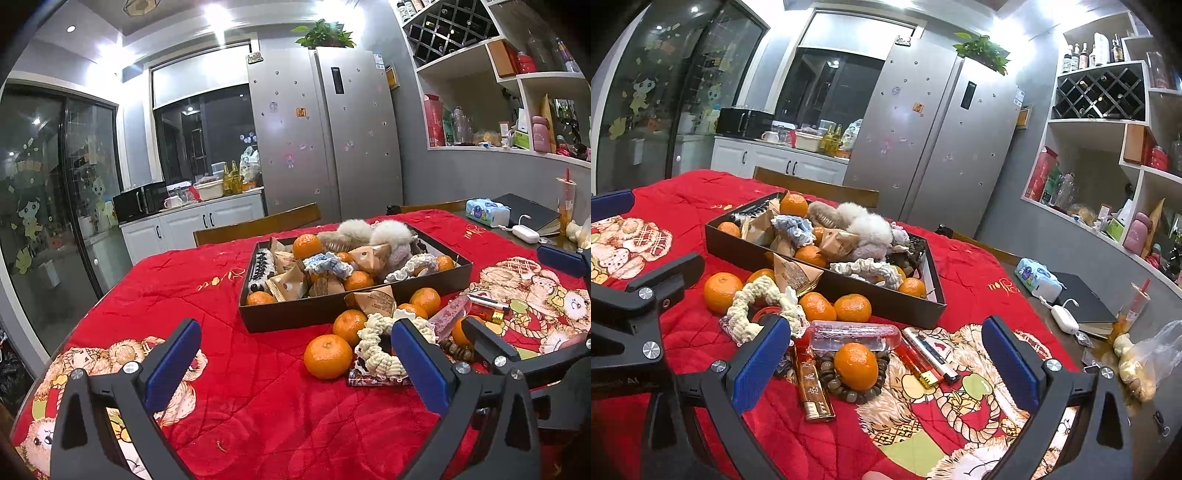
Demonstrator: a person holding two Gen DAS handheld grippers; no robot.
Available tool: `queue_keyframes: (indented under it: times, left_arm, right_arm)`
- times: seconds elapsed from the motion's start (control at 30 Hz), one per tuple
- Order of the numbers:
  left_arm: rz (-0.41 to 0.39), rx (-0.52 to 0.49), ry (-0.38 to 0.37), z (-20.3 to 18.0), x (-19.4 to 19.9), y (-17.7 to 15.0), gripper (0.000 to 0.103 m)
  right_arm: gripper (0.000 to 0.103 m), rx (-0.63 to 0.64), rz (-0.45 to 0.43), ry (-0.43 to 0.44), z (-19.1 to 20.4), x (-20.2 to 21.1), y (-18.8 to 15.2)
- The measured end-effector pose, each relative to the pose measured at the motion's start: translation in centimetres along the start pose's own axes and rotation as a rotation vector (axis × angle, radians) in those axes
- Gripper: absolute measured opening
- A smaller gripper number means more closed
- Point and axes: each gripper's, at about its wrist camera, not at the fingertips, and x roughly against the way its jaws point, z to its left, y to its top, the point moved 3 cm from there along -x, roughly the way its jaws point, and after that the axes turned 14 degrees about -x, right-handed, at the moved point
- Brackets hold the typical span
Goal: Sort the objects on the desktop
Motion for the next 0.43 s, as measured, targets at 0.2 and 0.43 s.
queue_keyframes:
  times: [0.2,0.43]
  left_arm:
    - [0.000,0.000,0.001,-0.03,-0.03,-0.01,0.103]
    - [0.000,0.002,0.000,-0.03,-0.07,-0.04,0.103]
  right_arm:
    - [0.103,0.000,0.001,0.000,0.01,0.03,0.00]
    - [0.103,-0.002,0.005,0.002,-0.04,0.00,0.02]
